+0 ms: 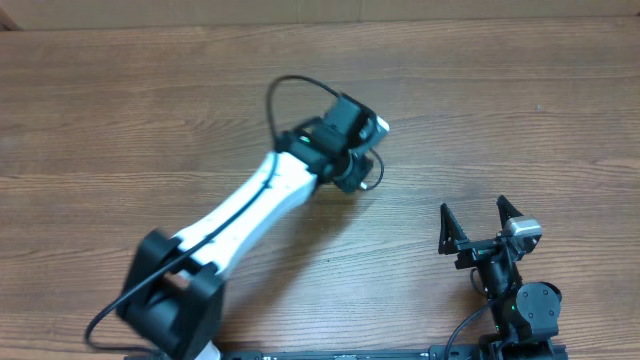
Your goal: Untangle cables
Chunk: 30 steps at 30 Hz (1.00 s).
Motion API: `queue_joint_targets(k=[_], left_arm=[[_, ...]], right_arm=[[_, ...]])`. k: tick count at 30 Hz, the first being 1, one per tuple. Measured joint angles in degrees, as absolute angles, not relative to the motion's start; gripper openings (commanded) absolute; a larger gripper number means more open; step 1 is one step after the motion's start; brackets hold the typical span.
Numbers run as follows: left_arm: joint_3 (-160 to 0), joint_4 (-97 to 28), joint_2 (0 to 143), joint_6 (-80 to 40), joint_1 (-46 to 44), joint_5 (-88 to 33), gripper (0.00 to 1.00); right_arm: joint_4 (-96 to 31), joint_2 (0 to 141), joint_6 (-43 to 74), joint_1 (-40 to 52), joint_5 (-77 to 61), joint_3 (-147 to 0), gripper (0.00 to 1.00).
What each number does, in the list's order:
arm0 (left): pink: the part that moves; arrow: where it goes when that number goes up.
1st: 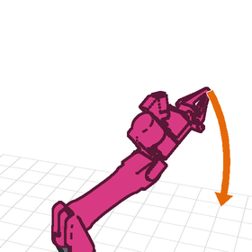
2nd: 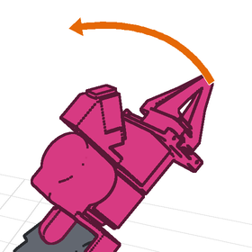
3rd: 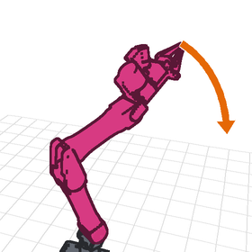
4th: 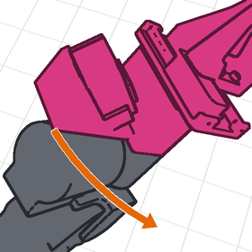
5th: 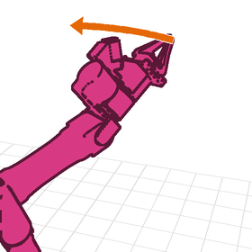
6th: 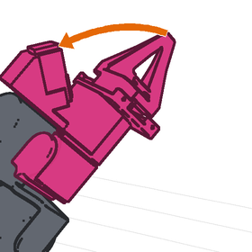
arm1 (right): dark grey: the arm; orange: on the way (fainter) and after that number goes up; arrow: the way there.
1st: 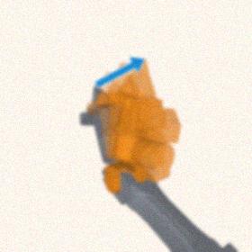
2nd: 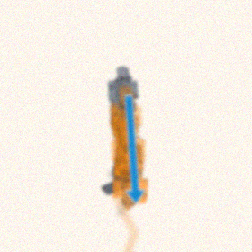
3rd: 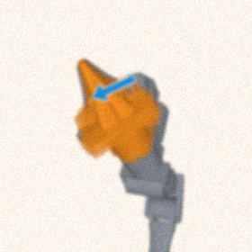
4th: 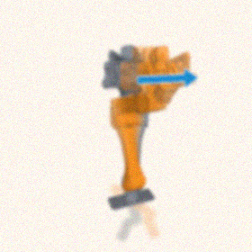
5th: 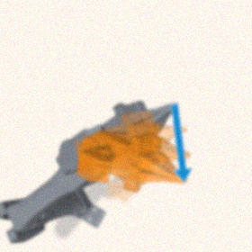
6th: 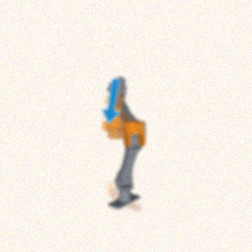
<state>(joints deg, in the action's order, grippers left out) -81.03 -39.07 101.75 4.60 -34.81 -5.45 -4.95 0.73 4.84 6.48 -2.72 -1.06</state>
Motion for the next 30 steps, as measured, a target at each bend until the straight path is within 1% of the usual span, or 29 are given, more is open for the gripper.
queue_joint_targets(k=[3,4,9,16,22,26,30], left_arm=[[-81.8,-40.9,99.3,2.9,-30.7,-13.7,0.04],[-81.8,-42.2,98.9,2.2,-28.4,-18.2,0.04],[-81.8,-46.4,98.9,0.8,-21.0,-33.3,0.04],[-81.8,-47.0,98.9,0.4,-13.4,-50.3,0.04],[-81.8,-48.4,98.9,1.7,-12.8,-58.0,0.04],[-81.8,-48.9,98.9,2.1,-12.8,-59.6,0.04],[-81.8,-49.5,98.9,2.1,-12.8,-60.1,0.04]], right_arm=[[-5.0,0.7,4.9,6.5,-2.7,-1.1,1.0],[-5.0,0.7,4.8,6.5,-2.7,-1.1,1.0],[-5.0,0.7,4.8,6.5,-2.7,-1.1,1.0],[-4.9,0.7,4.8,6.5,-2.7,-1.1,1.0],[-4.9,0.7,4.8,6.5,-2.7,-1.1,1.0],[-4.7,0.7,4.9,6.5,-3.9,-1.1,1.0],[-4.0,0.7,6.3,6.5,-8.6,-1.1,1.0]])
